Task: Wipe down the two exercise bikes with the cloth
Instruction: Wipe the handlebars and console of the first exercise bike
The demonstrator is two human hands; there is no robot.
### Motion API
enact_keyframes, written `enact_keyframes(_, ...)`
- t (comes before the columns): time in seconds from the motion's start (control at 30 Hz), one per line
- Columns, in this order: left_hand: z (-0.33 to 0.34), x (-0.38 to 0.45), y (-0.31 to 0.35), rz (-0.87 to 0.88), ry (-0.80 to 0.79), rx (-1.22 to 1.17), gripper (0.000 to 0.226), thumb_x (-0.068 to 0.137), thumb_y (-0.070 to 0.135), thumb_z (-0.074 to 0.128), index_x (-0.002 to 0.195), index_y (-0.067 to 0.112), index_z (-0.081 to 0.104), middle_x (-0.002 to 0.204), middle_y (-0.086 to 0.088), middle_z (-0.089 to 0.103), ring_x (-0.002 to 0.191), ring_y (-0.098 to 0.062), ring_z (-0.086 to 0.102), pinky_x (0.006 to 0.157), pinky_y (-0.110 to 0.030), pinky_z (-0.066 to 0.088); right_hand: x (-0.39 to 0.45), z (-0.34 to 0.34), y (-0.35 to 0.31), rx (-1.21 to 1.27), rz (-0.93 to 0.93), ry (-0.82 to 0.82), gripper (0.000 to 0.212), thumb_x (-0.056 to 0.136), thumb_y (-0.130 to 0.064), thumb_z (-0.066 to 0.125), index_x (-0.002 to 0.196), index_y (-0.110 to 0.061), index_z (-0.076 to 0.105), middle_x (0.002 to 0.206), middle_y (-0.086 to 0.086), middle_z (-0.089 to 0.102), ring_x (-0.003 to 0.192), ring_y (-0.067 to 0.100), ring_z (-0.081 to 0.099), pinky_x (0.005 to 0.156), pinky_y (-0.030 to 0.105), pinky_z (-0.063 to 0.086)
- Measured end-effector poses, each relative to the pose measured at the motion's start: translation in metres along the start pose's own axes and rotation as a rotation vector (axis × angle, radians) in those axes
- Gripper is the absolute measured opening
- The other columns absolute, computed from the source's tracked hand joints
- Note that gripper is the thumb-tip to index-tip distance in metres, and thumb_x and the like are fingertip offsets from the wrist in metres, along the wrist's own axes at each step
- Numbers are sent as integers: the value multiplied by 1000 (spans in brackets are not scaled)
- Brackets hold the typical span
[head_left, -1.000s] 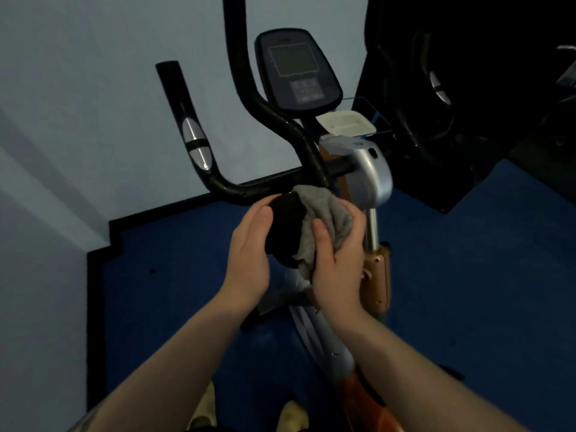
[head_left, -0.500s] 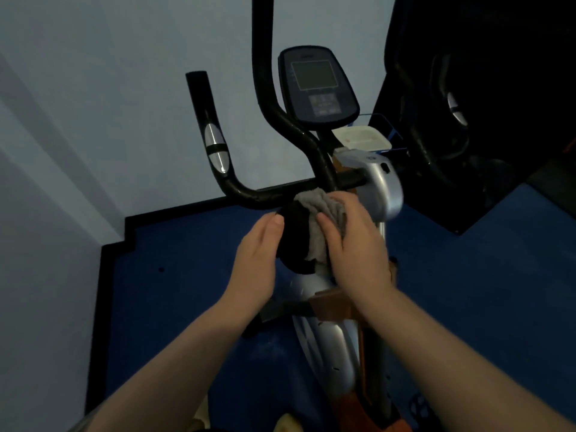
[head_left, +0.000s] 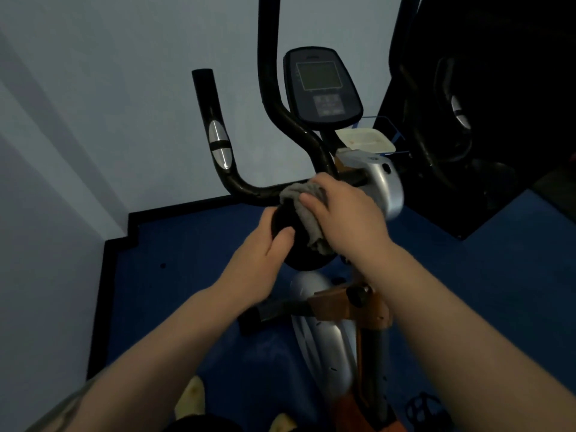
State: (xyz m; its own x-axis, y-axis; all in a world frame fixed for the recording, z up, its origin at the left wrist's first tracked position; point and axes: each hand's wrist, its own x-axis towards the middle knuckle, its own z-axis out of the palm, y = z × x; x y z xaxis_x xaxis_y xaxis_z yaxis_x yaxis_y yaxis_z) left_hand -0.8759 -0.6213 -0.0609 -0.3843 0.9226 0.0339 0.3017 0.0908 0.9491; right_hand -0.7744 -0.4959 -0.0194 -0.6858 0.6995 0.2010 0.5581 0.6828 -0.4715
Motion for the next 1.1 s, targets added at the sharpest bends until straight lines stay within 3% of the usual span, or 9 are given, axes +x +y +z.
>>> enact_keyframes(0.17,-4,0,-1,-16,-34,4,37,86,61,34,108,35,48,102,-8,63,97,-26,59,91,-57,46,-11,0,0,35,-51,-6,26,98,-41,47,120,-28,55,105,-1,55,93,16,56,73,37,48)
enact_keyframes(0.33,-2,2,-3,-13,-55,-52,39,89,58,34,114,31,48,107,-12,61,101,-31,56,94,-55,44,-6,-9,5,-167,-90,-55,31,99,-47,42,119,-26,53,103,0,57,95,20,57,69,35,44)
enact_keyframes(0.43,2,2,-2,-3,-35,-87,36,94,49,33,120,28,48,109,-9,62,103,-30,57,96,-51,43,6,11,-12,-218,-111,48,31,101,-45,38,113,-22,55,99,1,56,91,20,56,62,32,33)
enact_keyframes(0.6,2,0,-6,-1,-29,-122,28,103,38,34,123,27,50,110,11,64,106,-5,59,92,-23,46,-39,24,12,273,43,248,30,99,-34,46,128,-30,52,108,-2,56,97,12,57,77,34,50)
enact_keyframes(0.7,3,0,-8,4,-29,-167,29,102,33,35,124,23,50,112,13,63,108,-1,58,89,-12,42,-61,39,6,533,166,341,28,99,-28,49,127,-27,50,112,-4,60,102,5,58,87,30,52)
enact_keyframes(0.83,5,0,-9,26,-33,-189,37,99,44,34,127,23,48,115,14,62,111,1,56,90,-12,42,-50,38,11,503,198,288,19,98,-41,46,117,-37,44,106,-9,61,98,9,61,82,42,54)
enact_keyframes(0.9,3,1,-8,22,-51,-217,39,98,45,36,129,25,48,120,15,61,114,4,55,90,-9,41,-48,37,6,575,207,325,19,98,-36,50,117,-32,50,107,-4,60,98,4,58,84,33,53)
enact_keyframes(1.0,-7,2,-6,22,-124,-270,47,94,43,39,138,28,45,132,18,57,121,8,50,93,-5,38,-56,41,-12,607,285,567,13,96,-19,58,109,-19,59,109,3,51,95,-14,49,81,3,39)
enact_keyframes(1.1,-24,6,-5,10,-251,-270,47,93,44,40,139,34,44,133,27,54,125,10,46,94,-4,36,-71,37,-15,481,353,706,14,94,-18,60,108,-19,61,111,-1,46,98,-12,47,82,2,36)
